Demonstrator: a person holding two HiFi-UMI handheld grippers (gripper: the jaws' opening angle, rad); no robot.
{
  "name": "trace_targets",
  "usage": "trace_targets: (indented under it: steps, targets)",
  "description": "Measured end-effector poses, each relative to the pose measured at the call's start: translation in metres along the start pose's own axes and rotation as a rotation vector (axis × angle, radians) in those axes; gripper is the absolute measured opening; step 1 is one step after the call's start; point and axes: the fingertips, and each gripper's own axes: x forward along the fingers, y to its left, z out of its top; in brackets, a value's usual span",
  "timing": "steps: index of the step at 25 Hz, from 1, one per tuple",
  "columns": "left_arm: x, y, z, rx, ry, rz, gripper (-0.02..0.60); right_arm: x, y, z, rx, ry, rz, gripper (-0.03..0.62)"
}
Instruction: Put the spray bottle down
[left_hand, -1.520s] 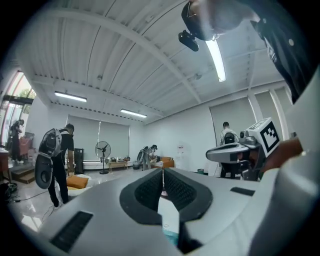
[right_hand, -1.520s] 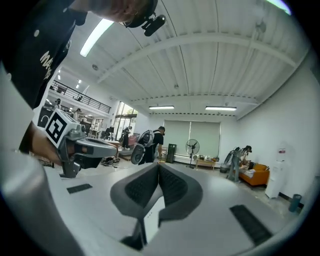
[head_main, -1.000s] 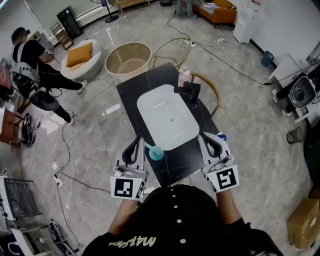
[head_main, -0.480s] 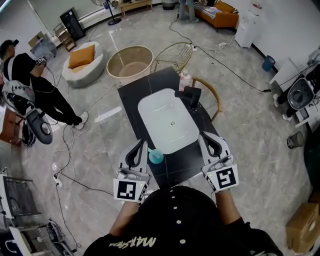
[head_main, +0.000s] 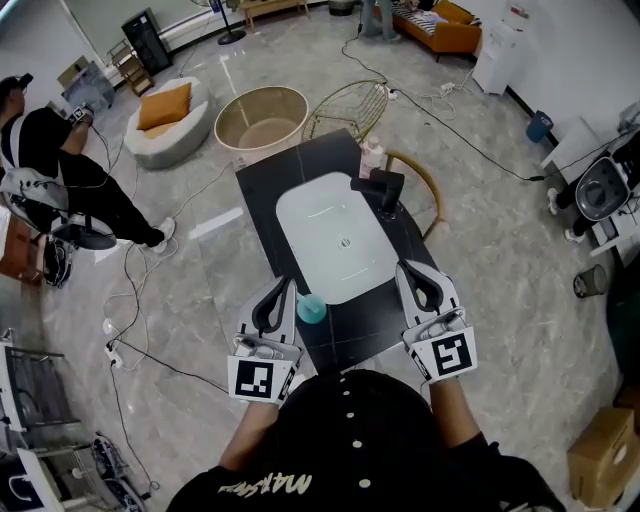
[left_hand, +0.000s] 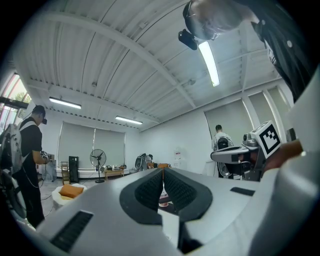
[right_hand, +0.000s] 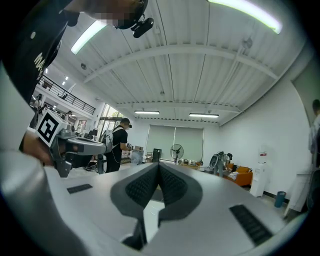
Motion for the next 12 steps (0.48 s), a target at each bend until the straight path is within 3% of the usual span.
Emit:
trace_targets:
  steps: [12]
  targets:
    - [0.0008,-0.0032,0.0017,0.006,-0.007,-0.004,0.017,-0.0025,-0.0029,0.0024,-0.016,-0.01,-0.008,-0.005]
